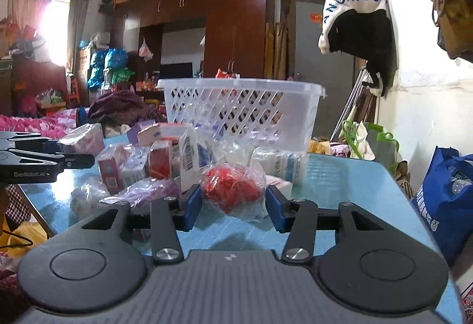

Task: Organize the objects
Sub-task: 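Grasp a plastic-wrapped purple box with the left tool while the right tool grasps the red bag, then carry both held items into the white basket and open both tools, then grasp the pink welcome box with the right tool while the left tool grasps a clear bag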

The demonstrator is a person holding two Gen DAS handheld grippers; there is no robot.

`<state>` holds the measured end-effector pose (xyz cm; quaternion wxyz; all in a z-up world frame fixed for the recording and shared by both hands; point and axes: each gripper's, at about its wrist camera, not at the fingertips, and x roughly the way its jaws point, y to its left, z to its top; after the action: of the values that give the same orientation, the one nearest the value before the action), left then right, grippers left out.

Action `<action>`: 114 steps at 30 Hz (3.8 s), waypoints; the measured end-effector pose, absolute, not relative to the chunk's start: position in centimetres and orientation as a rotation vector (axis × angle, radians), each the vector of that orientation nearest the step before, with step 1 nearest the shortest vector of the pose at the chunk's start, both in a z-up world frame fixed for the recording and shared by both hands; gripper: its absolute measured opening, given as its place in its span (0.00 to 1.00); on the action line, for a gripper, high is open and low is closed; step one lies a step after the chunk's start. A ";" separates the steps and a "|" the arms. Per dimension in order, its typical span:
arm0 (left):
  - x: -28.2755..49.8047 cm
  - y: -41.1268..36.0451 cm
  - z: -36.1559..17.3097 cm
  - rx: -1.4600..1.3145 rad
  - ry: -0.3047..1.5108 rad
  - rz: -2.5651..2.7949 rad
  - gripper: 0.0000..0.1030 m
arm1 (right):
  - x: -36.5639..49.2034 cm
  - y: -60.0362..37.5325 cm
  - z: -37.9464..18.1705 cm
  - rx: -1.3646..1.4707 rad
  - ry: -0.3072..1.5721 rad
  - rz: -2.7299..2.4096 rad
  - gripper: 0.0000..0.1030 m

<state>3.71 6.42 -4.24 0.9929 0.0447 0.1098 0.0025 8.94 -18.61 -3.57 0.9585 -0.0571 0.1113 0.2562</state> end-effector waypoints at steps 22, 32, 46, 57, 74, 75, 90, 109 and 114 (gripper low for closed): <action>1.9 4.9 -2.4 0.090 0.049 0.005 0.47 | 9.5 -20.2 -2.8 -0.017 0.140 0.507 0.50; 2.5 5.2 -1.0 0.031 0.013 -0.002 0.47 | 10.2 -19.8 -0.1 0.015 0.089 0.500 0.50; 13.3 4.1 8.8 0.118 0.012 -0.084 0.46 | 20.7 -14.5 8.7 -0.021 0.104 0.490 0.50; 24.2 3.7 6.9 0.031 0.278 -0.099 0.50 | 26.5 -13.5 6.0 -0.029 0.239 0.456 0.54; 4.7 5.8 -1.0 0.025 0.197 -0.136 0.85 | 18.1 -19.3 -0.6 0.077 0.450 0.524 1.00; 3.7 5.9 -1.9 0.013 0.201 -0.135 0.85 | 17.9 -19.1 -0.7 0.062 0.443 0.524 1.00; 2.8 3.1 -6.0 0.021 0.269 -0.185 0.86 | 16.9 -18.2 -1.2 0.002 0.414 0.517 0.95; 2.7 6.5 -5.6 0.006 0.258 -0.096 0.86 | 18.8 -17.8 -2.1 -0.006 0.574 0.558 0.70; 3.2 5.9 -6.0 0.023 0.288 -0.124 0.86 | 19.0 -16.7 -2.2 -0.072 0.602 0.554 0.76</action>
<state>3.22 5.86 -6.03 0.9876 0.0115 0.1435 -0.0619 19.00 -16.75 -2.21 0.9168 -0.0348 0.2927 0.2695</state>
